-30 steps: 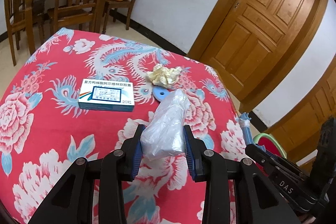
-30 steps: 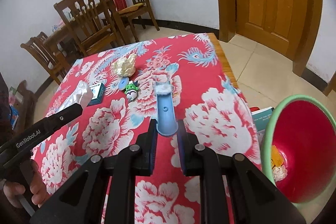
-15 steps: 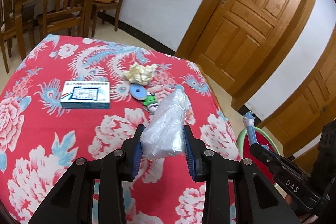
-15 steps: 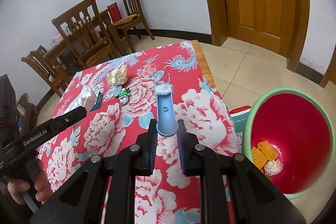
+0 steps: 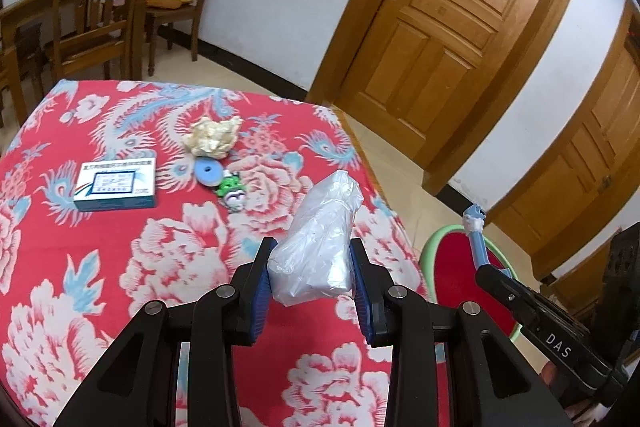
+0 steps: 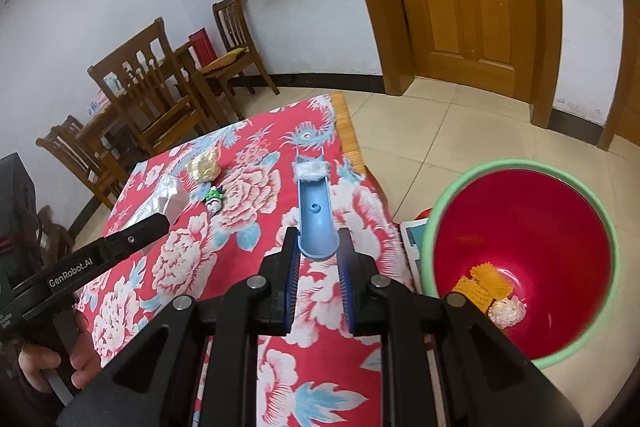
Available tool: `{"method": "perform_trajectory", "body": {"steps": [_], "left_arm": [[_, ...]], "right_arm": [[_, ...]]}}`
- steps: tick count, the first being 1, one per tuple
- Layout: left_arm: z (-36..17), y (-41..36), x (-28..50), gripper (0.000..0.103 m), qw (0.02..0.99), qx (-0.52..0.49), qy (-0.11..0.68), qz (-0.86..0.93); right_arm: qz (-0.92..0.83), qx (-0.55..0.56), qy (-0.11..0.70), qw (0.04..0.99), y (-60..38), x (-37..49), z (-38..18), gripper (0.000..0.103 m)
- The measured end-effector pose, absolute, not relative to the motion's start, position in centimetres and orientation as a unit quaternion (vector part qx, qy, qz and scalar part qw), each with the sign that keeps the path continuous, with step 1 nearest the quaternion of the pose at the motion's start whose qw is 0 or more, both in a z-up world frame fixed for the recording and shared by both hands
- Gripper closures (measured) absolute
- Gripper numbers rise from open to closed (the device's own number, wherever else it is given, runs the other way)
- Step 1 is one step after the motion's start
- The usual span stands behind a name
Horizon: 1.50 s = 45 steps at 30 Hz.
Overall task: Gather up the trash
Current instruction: 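Carry the clear plastic bag and blue plastic piece over the red bucket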
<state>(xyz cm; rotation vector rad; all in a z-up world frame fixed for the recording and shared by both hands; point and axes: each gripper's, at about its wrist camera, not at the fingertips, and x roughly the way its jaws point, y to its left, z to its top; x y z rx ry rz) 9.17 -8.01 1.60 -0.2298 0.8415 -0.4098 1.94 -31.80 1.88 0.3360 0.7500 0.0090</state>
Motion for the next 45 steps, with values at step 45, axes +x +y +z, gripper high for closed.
{"method": "perform_trajectory", "body": {"steps": [45], "left_arm": [[0.0,-22.6,7.9,0.067,0.840,-0.015,0.437,-0.320]], "right_arm": [[-0.114,0.251,0.373,0.886,-43.9,-3.1,-2.3,0.083]]}}
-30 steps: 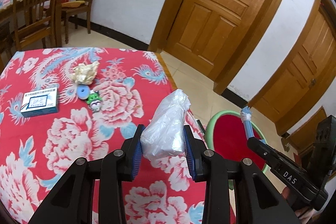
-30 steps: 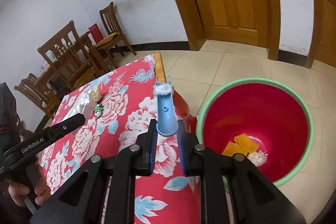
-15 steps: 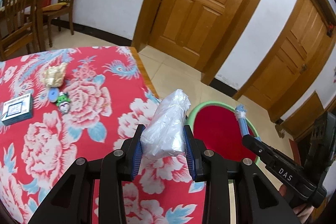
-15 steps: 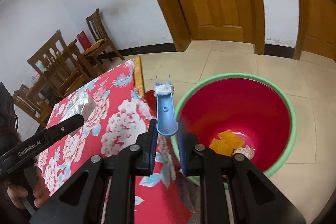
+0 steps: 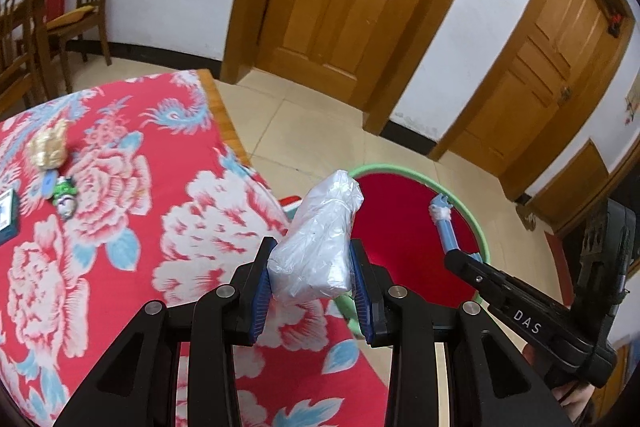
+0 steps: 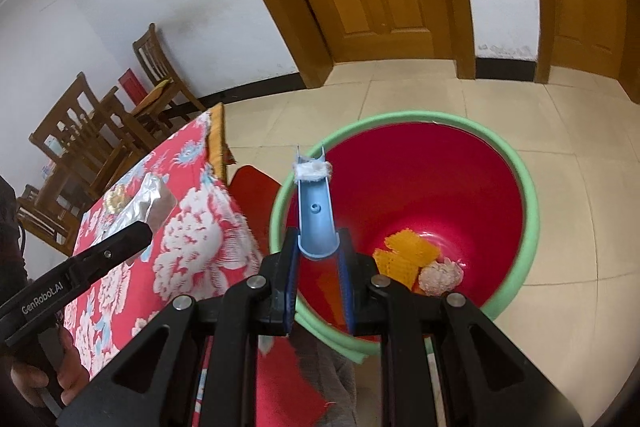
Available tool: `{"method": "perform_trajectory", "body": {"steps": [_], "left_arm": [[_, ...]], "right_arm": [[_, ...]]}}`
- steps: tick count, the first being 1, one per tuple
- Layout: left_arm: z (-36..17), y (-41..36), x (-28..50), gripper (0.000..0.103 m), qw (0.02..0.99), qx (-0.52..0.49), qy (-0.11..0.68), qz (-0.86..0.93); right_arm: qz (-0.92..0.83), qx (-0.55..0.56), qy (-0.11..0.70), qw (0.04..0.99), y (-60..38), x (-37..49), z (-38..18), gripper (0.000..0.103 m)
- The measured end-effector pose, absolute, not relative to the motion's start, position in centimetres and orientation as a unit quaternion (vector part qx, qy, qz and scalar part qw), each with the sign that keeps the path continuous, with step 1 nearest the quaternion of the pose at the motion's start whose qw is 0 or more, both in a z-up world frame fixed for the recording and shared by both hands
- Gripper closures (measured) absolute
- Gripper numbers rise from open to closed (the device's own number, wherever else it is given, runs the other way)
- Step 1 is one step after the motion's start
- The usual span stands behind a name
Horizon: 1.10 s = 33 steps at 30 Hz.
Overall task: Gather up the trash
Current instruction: 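Carry the clear plastic bag and blue plastic piece over the red bucket, then open both grippers to drop the bag and blue piece into the bucket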
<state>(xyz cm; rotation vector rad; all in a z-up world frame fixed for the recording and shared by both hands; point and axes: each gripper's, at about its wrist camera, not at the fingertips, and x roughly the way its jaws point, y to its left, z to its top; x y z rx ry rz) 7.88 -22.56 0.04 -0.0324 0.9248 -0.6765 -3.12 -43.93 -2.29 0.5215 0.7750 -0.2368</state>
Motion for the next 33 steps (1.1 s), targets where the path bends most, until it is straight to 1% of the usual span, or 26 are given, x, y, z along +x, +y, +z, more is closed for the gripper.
{"method": "perform_trajectory", "body": {"steps": [16,21,23,24,25,27,30,33], "left_arm": [[-3.4,-29.6,8.3,0.067,0.804,0.034,0.467,-0.366],[-4.0,-31.1,8.2,0.066,0.799,0.048,0.468,-0.374],[-4.0,-31.5,8.2,0.065,0.799,0.055,0.464,-0.378],[-4.0,-31.6,8.2,0.062,0.799,0.056,0.463,-0.379],[-4.0,-31.7,8.2,0.055,0.799,0.057,0.462,-0.380],[-3.8,-31.9,8.2,0.050,0.801,0.056,0.459,-0.380],[-3.7,-32.0,8.1,0.050,0.802,0.057,0.458,-0.379],[-3.5,-31.5,8.2,0.050,0.804,0.051,0.458,-0.375]], "right_arm": [[-0.157,0.286,0.395,0.859,-48.1,-3.6,-5.8,0.083],[-0.165,0.295,0.393,0.855,-48.9,-4.0,-6.1,0.083],[-0.168,0.299,0.390,0.855,-49.2,-4.1,-6.0,0.083],[-0.169,0.301,0.389,0.854,-49.3,-4.3,-6.1,0.083],[-0.170,0.302,0.388,0.854,-49.4,-4.3,-6.0,0.083],[-0.172,0.303,0.388,0.854,-49.4,-4.3,-6.0,0.083],[-0.172,0.304,0.387,0.853,-49.3,-4.5,-6.0,0.082],[-0.171,0.304,0.388,0.853,-49.2,-4.6,-5.9,0.076]]}}
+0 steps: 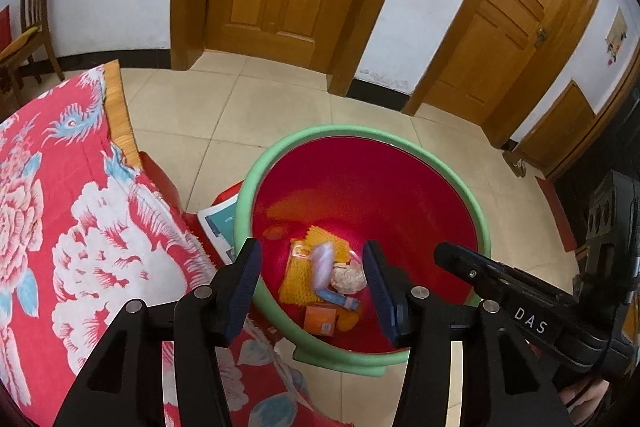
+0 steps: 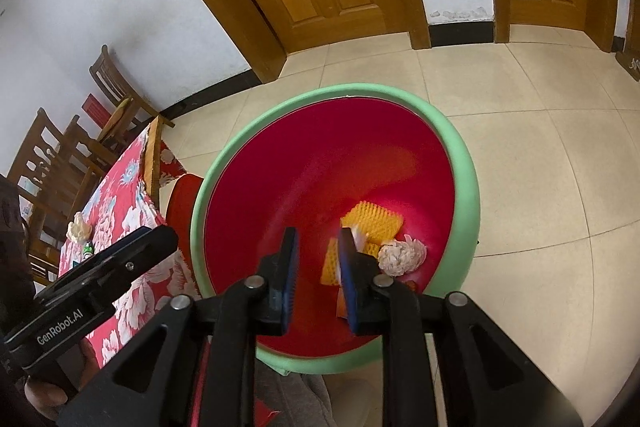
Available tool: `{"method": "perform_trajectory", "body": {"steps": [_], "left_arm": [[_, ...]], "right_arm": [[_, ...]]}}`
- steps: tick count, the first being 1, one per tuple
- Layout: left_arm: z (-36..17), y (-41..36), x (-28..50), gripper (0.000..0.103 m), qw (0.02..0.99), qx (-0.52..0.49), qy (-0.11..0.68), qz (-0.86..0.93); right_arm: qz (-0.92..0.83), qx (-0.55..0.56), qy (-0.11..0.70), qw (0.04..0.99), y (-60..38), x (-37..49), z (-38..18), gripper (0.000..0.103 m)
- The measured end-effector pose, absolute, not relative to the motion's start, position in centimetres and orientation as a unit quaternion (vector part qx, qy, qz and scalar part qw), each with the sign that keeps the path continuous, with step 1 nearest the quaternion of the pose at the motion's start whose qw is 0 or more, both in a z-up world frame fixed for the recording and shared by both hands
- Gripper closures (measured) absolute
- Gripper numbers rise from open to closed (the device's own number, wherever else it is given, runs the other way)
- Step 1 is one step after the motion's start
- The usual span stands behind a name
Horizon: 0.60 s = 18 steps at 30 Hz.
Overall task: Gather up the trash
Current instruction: 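Open both grippers to drop the bag and blue piece into the bucket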
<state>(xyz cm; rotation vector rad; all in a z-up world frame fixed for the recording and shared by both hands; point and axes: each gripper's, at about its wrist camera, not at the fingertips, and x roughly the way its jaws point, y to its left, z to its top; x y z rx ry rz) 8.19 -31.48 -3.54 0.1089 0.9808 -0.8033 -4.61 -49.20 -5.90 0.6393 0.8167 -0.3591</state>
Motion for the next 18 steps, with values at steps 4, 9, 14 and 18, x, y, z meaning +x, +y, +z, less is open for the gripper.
{"method": "perform_trajectory", "body": {"steps": [4,9,14,18], "left_arm": [[-3.2,-30.7,8.3,0.049,0.809,0.047,0.458,-0.364],[-2.6,-29.1,8.4,0.049,0.817,0.033,0.455,-0.353],[-1.9,-27.7,8.4,0.049,0.823,0.024,0.451,-0.344],[-1.5,-26.4,8.3,0.049,0.828,0.019,0.448,-0.335]], "right_arm": [[-0.173,0.299,0.388,0.855,-48.9,-4.6,-5.5,0.072],[-0.173,0.292,0.386,0.858,-48.2,-4.5,-4.9,0.071],[-0.171,0.284,0.386,0.861,-47.4,-4.4,-4.4,0.067],[-0.168,0.274,0.385,0.865,-46.6,-4.3,-3.8,0.066]]}}
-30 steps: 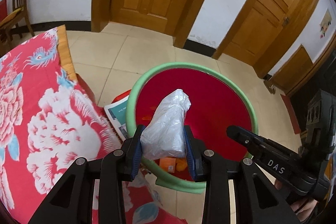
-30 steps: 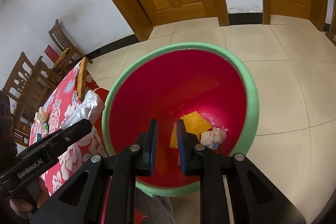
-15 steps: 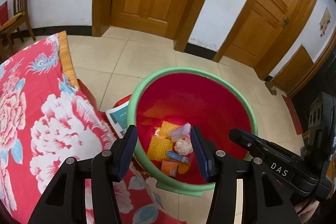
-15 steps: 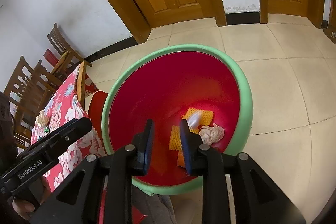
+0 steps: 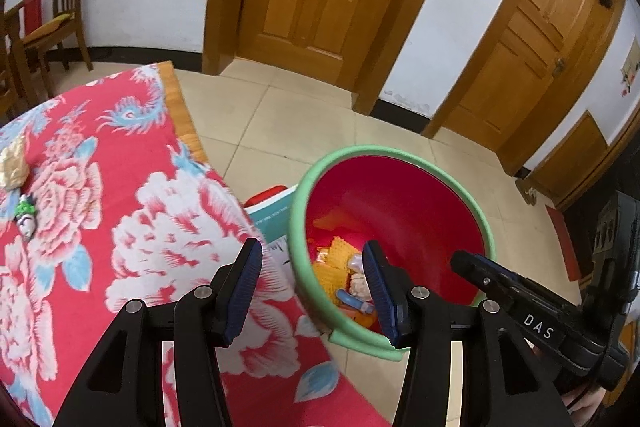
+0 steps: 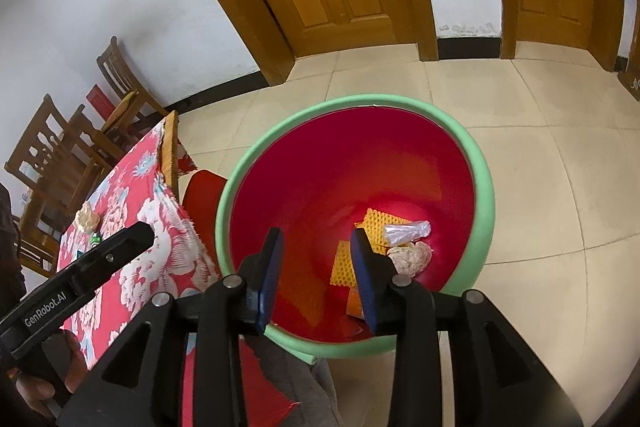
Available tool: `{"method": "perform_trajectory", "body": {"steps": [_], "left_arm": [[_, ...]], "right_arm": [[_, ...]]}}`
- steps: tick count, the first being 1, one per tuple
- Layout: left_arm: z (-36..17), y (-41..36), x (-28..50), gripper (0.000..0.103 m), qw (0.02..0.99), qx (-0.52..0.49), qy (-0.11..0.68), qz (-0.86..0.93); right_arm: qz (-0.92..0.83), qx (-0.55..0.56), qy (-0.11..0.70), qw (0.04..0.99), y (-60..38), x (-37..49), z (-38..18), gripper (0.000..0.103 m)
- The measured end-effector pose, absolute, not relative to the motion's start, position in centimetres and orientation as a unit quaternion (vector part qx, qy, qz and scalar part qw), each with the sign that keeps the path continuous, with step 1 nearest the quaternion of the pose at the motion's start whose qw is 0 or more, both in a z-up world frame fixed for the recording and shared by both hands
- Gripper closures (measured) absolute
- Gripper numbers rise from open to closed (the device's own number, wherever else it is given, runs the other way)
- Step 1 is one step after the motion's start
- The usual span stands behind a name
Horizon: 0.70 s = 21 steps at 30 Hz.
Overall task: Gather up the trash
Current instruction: 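Open both grippers to drop the bag and blue piece into the bucket, then move both open grippers back over the items on the table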
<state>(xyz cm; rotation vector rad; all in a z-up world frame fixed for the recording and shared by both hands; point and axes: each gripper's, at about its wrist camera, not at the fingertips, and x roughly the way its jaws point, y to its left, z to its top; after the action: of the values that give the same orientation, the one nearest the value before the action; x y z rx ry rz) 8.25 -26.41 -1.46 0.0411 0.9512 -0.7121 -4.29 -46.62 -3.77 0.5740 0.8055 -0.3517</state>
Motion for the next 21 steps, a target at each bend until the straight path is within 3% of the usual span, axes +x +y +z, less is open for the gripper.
{"method": "perform_trajectory", "body": {"steps": [12,21], "left_arm": [[0.0,-21.9,8.8,0.049,0.849,-0.007,0.435,-0.299],[0.9,-17.3,9.6,0.049,0.867,-0.034,0.424,-0.261]], "right_arm": [[-0.148,0.243,0.384,0.878,-44.0,-3.3,-2.2,0.064],[-0.126,0.215,0.381,0.890,-41.0,-1.8,-0.8,0.053]]}}
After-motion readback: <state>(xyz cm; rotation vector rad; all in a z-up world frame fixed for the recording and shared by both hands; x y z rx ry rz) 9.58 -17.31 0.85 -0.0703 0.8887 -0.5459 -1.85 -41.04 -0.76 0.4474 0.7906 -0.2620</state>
